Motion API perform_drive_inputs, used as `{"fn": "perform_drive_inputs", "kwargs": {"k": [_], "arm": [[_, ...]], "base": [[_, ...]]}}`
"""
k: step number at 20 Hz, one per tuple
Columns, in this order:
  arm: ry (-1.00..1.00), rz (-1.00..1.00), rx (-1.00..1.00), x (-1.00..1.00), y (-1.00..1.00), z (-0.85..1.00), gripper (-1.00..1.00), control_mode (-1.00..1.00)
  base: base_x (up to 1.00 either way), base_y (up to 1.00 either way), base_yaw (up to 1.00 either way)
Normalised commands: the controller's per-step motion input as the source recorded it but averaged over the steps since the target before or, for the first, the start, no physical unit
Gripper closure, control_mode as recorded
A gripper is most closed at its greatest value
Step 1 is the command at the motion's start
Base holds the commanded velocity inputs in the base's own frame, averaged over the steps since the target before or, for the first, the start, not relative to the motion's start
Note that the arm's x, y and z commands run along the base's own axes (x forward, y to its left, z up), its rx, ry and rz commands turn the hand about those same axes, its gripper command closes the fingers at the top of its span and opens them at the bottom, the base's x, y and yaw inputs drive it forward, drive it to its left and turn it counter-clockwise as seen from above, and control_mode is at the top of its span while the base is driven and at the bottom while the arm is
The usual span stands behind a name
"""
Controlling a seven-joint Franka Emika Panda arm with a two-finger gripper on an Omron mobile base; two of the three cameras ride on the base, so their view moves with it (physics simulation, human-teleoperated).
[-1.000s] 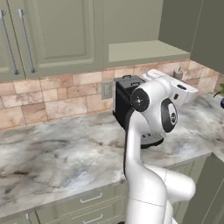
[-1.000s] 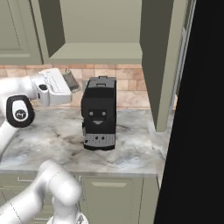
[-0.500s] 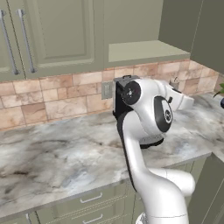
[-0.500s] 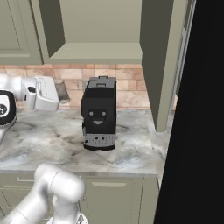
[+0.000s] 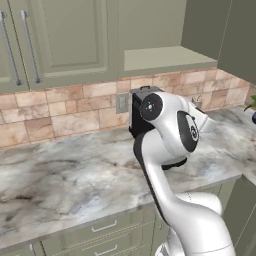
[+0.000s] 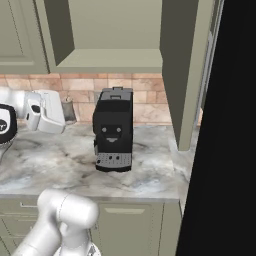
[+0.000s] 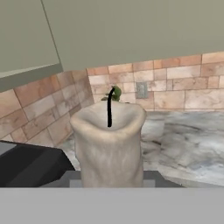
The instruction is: Get the candle and the beer from the cabinet and move them to the dining counter.
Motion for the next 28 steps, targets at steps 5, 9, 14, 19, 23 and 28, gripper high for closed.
{"fn": "perform_drive_inputs", "kwargs": {"k": [5, 9, 14, 19, 23, 28], "arm": [[0.0, 0.0, 0.0, -0.01, 0.0, 0.0, 1.0, -1.0], [0.0, 0.0, 0.0, 0.0, 0.0, 0.0, 1.0, -1.0], [0.0, 0.0, 0.0, 0.0, 0.0, 0.0, 1.0, -1.0], [0.0, 0.0, 0.0, 0.0, 0.0, 0.0, 1.0, 1.0], [0.0, 0.0, 0.0, 0.0, 0.0, 0.0, 1.0, 1.0], [0.0, 0.0, 0.0, 0.0, 0.0, 0.0, 1.0, 1.0]], "base": [[0.0, 0.0, 0.0], [0.0, 0.0, 0.0], [0.0, 0.0, 0.0], [-0.04, 0.0, 0.0], [-0.51, 0.06, 0.06], [-0.57, 0.16, 0.0]]}}
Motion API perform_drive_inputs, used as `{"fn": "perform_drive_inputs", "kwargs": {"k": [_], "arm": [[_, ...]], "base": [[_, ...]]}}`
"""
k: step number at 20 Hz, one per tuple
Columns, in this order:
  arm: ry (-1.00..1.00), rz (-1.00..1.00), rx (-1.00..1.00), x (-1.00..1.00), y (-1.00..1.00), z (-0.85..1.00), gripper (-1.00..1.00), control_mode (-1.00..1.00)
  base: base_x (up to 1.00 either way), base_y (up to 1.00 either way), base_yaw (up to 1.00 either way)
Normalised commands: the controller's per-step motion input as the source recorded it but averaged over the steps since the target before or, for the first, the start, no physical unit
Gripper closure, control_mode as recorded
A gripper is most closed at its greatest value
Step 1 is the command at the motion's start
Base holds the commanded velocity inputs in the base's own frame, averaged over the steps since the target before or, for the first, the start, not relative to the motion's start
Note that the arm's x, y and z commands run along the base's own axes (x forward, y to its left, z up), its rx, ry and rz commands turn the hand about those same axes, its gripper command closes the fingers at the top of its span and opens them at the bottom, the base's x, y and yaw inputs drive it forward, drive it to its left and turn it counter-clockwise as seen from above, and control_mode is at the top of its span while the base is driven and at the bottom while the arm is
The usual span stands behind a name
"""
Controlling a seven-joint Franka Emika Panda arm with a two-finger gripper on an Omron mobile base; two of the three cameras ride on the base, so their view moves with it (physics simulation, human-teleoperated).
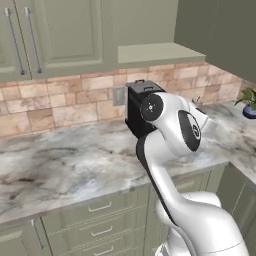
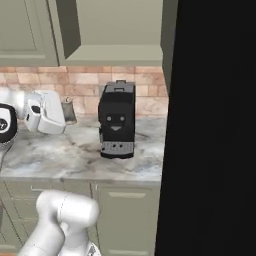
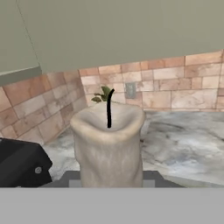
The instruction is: Get the candle and the beer from the cabinet and move them to the dining counter.
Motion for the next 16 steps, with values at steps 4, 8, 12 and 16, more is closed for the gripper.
{"fn": "perform_drive_inputs", "kwargs": {"k": [4, 8, 12, 16], "arm": [[0.0, 0.0, 0.0, 0.0, 0.0, 0.0, 1.0, 1.0], [0.0, 0.0, 0.0, 0.0, 0.0, 0.0, 1.0, 1.0], [0.0, 0.0, 0.0, 0.0, 0.0, 0.0, 1.0, 1.0], [0.0, 0.0, 0.0, 0.0, 0.0, 0.0, 1.0, 1.0]], "base": [[-0.37, 0.19, 0.24], [-0.14, 0.17, 0.91], [-0.04, 0.07, 1.0], [-0.01, 0.01, 1.0]]}}
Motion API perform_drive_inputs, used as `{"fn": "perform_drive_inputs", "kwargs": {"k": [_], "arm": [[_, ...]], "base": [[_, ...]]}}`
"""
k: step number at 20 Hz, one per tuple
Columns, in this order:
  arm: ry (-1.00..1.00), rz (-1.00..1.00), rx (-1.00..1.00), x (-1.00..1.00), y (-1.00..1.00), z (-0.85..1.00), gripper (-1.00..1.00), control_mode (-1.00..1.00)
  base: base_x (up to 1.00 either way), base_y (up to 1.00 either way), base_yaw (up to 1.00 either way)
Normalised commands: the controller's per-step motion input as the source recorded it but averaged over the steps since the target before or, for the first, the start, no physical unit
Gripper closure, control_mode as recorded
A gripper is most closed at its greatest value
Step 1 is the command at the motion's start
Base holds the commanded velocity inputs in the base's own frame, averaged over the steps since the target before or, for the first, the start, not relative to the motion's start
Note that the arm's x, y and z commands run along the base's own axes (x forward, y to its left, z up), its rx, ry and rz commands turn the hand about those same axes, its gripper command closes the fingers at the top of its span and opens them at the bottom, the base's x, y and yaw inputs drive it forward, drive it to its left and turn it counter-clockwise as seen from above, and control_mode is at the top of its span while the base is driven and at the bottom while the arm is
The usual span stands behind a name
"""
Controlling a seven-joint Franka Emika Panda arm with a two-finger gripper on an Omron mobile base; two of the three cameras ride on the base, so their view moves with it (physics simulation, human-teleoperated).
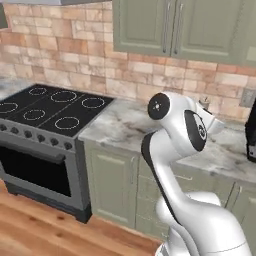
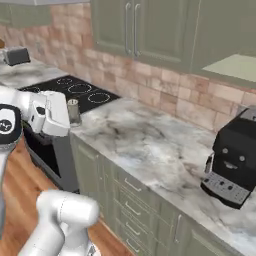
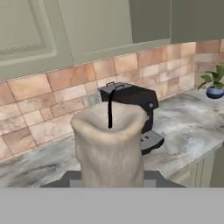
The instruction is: Get the candle and the beer from the cabinet and move them to the dining counter.
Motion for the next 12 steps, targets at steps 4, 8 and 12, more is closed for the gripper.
{"fn": "perform_drive_inputs", "kwargs": {"k": [4, 8, 12], "arm": [[0.0, 0.0, 0.0, 0.0, 0.0, 0.0, 1.0, 1.0], [0.0, 0.0, 0.0, 0.0, 0.0, 0.0, 1.0, 1.0], [0.0, 0.0, 0.0, 0.0, 0.0, 0.0, 1.0, 1.0]], "base": [[0.0, 0.0, 1.0], [0.0, 0.0, 1.0], [0.0, 0.01, 1.0]]}}
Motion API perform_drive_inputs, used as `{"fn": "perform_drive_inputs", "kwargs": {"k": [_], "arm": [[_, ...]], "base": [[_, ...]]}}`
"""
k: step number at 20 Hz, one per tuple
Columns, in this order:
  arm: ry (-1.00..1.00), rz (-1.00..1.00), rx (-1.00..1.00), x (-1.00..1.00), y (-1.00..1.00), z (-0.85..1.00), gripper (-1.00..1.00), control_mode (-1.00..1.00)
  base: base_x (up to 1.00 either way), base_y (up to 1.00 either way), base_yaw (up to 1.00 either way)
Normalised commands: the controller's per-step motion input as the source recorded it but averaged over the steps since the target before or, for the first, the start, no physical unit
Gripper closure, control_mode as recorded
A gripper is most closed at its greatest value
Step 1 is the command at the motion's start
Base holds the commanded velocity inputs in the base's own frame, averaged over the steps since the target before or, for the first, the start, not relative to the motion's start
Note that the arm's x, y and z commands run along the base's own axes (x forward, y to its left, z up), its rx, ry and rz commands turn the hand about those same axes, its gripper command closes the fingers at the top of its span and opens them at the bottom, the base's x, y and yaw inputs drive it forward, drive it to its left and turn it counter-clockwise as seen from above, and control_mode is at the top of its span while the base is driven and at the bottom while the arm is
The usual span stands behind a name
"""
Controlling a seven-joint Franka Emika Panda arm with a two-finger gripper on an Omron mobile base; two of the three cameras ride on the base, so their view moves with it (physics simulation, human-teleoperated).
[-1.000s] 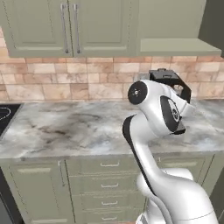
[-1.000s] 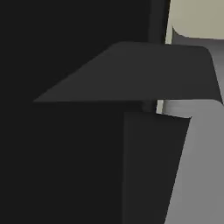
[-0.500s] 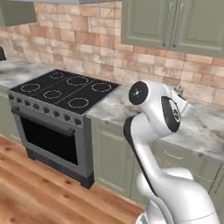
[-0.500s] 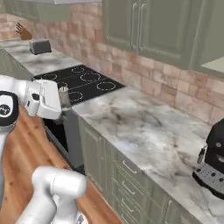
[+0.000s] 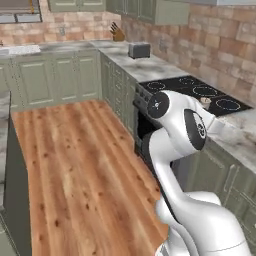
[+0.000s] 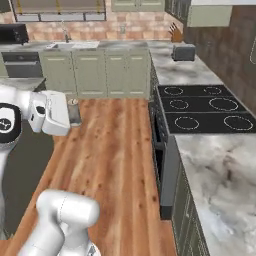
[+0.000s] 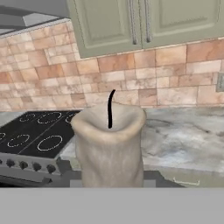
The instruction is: Get the candle and the beer from the cabinet and move them to the dining counter.
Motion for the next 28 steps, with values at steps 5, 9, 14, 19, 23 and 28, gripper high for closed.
{"fn": "perform_drive_inputs", "kwargs": {"k": [5, 9, 14, 19, 23, 28], "arm": [[0.0, 0.0, 0.0, 0.0, 0.0, 0.0, 1.0, 1.0], [0.0, 0.0, 0.0, 0.0, 0.0, 0.0, 1.0, 1.0], [0.0, 0.0, 0.0, 0.0, 0.0, 0.0, 1.0, 1.0], [0.0, 0.0, 0.0, 0.0, 0.0, 0.0, 1.0, 1.0], [0.0, 0.0, 0.0, 0.0, 0.0, 0.0, 1.0, 1.0], [0.0, 0.0, 0.0, 0.0, 0.0, 0.0, 1.0, 1.0]], "base": [[0.15, 0.3, 0.68], [0.26, 0.75, 0.2], [0.5, 0.72, 0.1], [0.52, 0.67, 0.1], [0.38, 0.76, 0.09], [0.26, 0.89, 0.0]]}}
